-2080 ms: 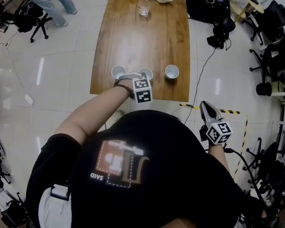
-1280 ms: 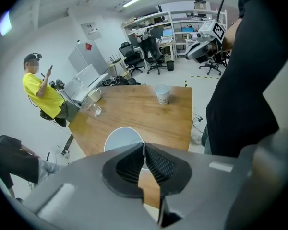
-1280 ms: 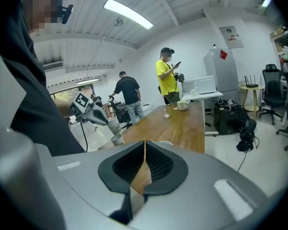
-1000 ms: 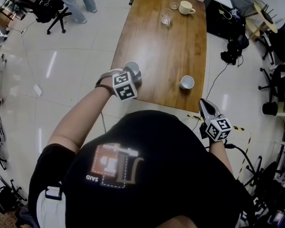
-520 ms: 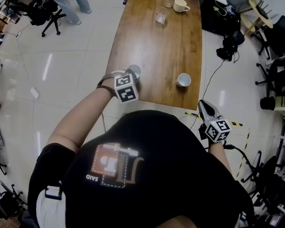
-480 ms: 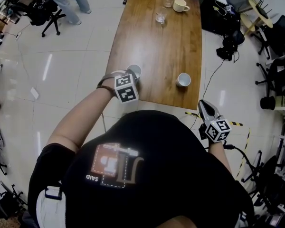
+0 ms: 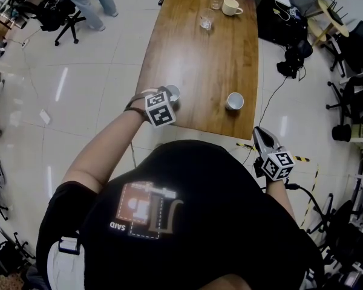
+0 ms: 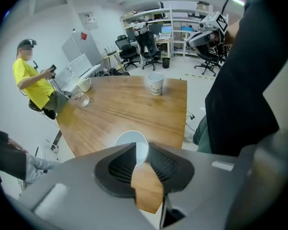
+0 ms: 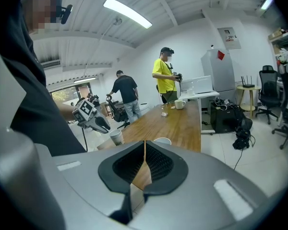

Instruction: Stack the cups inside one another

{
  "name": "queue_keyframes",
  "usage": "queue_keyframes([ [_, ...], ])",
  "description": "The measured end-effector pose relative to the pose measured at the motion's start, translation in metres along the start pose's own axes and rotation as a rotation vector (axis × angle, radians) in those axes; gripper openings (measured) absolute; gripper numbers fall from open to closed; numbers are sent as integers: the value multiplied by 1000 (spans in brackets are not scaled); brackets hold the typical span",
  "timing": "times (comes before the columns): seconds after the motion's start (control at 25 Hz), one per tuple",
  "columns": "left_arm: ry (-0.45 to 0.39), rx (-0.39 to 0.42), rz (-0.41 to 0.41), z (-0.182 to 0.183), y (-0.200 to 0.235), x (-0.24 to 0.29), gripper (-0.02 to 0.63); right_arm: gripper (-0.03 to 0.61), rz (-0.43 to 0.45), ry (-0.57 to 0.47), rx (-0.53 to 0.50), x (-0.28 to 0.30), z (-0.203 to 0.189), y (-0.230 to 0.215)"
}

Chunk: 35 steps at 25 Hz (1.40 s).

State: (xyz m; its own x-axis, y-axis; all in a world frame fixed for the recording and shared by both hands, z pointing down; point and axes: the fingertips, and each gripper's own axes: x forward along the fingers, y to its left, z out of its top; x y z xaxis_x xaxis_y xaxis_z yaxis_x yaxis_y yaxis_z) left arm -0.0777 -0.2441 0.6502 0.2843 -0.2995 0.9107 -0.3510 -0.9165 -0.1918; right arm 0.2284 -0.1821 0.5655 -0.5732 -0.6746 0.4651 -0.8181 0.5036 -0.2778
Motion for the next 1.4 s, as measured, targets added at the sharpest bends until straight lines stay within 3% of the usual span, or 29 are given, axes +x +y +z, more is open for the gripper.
queue_keyframes([
  [0.16,-120,-115,95,6,11,-29,64,26,21,-14,-9,6,6,5],
  [0.32,-351,-343,203,-5,15,-64,64,25,59,-55,-7,18,20,10],
  [0.4,-460,-536,227,-24,14,-77,64,25,73,-70,-7,24,25,11],
  [0.52,-603,-894,219,-61,10,-86,63,25,90,-63,-21,33,27,15],
  [0.6,-682,-1063,210,-81,5,-90,60,25,105,-60,-28,38,30,19],
  [0.76,-808,-1226,204,-104,3,-101,15,25,126,-51,-41,45,34,29],
  [0.84,-851,-1270,212,-109,5,-108,2,25,129,-49,-45,45,36,32],
  [1.08,-842,-1146,202,-92,12,-112,2,25,113,-39,-41,40,33,33],
  [1.16,-806,-1046,193,-80,18,-111,2,25,100,-42,-37,36,31,32],
  [1.24,-712,-849,157,-60,22,-104,2,25,90,-43,-33,31,29,32],
  [1.32,-568,-567,101,-38,18,-86,9,25,73,-43,-26,22,27,32],
  [1.4,-421,-277,63,-20,10,-66,59,25,46,-47,-15,12,23,30],
])
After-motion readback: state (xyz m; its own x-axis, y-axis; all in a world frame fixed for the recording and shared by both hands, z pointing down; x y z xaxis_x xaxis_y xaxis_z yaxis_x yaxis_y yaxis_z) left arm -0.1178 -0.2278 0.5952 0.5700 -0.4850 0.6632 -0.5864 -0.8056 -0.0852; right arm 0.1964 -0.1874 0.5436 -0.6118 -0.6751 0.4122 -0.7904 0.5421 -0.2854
